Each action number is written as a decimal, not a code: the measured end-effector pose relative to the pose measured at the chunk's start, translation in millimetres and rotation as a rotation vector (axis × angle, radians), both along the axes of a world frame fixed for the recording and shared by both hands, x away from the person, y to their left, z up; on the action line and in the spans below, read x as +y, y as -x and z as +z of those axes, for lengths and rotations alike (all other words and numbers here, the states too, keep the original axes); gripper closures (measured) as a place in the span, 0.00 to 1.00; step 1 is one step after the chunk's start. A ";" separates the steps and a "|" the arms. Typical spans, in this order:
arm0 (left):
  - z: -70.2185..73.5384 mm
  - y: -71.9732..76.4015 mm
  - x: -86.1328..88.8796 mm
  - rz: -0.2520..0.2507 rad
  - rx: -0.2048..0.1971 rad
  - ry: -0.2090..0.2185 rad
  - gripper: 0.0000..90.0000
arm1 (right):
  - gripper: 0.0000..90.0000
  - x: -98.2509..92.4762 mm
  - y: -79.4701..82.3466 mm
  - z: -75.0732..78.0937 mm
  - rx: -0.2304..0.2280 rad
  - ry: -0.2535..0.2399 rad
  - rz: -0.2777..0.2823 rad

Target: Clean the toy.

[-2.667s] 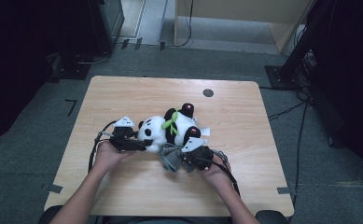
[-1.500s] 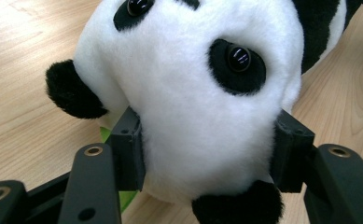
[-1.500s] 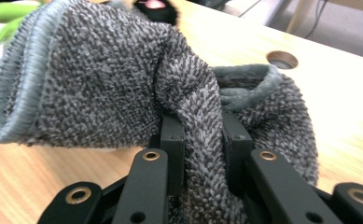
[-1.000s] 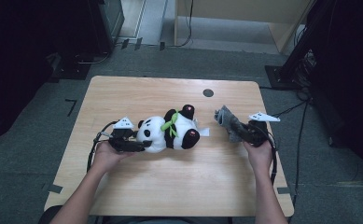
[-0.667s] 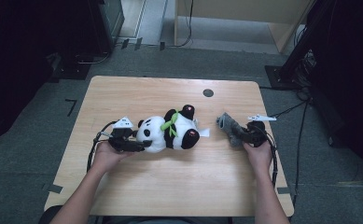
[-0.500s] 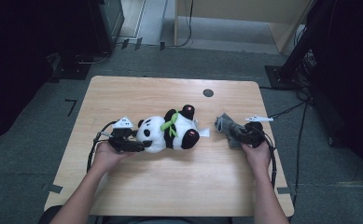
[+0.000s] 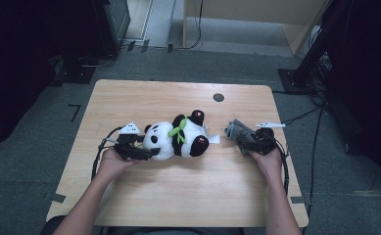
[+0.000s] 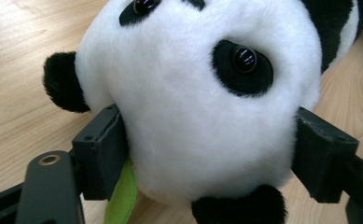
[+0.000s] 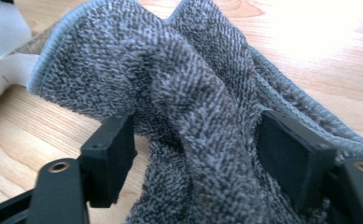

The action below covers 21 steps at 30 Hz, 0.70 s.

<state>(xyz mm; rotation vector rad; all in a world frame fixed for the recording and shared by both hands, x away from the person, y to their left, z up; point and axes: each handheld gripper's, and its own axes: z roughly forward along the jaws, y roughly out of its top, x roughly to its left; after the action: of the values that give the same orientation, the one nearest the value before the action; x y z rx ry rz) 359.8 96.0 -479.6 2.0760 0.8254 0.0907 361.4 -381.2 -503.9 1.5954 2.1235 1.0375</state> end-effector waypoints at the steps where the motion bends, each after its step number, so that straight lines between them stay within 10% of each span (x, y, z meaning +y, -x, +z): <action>1: -0.3 -0.2 0.1 0.000 -0.001 0.002 0.22 | 0.27 0.1 0.4 1.5 0.004 -0.002 -0.007; 21: -4.8 -1.7 2.5 -0.004 -0.007 0.040 0.17 | 0.15 16.8 21.8 36.9 -0.171 -0.089 0.051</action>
<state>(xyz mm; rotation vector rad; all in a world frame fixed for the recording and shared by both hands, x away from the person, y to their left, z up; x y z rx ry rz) 361.4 98.5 -484.4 2.0386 0.8124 0.0781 339.7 -364.4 -466.9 1.4401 2.0401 1.2535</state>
